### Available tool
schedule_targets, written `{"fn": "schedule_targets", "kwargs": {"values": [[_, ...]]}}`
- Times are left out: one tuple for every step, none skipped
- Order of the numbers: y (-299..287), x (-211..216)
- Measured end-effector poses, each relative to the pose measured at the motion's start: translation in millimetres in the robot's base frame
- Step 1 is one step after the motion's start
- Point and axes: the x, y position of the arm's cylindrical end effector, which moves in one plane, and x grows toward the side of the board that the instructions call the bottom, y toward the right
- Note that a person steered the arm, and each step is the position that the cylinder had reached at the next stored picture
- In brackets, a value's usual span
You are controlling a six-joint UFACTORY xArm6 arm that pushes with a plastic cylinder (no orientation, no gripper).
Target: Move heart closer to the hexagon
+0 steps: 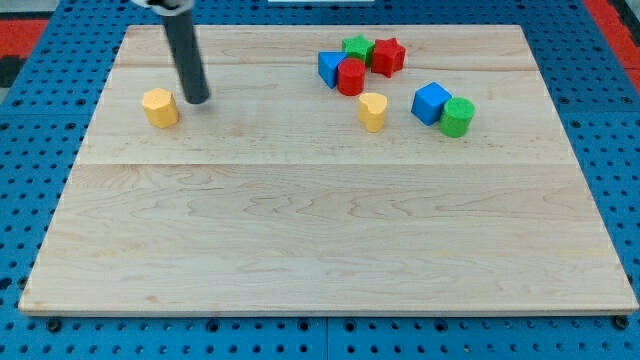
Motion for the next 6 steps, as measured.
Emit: {"fn": "schedule_targets", "kwargs": {"values": [[-33,18],[45,-4],[153,-22],[214,-7],[257,0],[264,10]]}}
